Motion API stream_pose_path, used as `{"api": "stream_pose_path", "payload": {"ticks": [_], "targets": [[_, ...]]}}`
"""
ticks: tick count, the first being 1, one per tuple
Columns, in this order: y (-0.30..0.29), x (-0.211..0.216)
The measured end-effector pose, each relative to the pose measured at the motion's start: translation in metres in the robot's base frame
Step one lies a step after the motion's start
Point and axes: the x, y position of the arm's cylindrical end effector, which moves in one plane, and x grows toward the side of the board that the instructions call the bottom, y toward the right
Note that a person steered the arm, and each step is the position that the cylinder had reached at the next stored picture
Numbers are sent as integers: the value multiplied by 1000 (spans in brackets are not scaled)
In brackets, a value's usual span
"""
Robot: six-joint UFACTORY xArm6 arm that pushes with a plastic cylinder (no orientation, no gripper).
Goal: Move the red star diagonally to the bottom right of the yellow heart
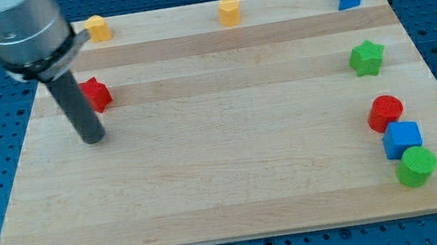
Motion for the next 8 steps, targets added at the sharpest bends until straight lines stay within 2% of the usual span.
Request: {"api": "stream_pose_path", "payload": {"ticks": [1, 3, 7, 8], "targets": [[-36, -4], [-53, -71], [60, -80], [77, -61]]}}
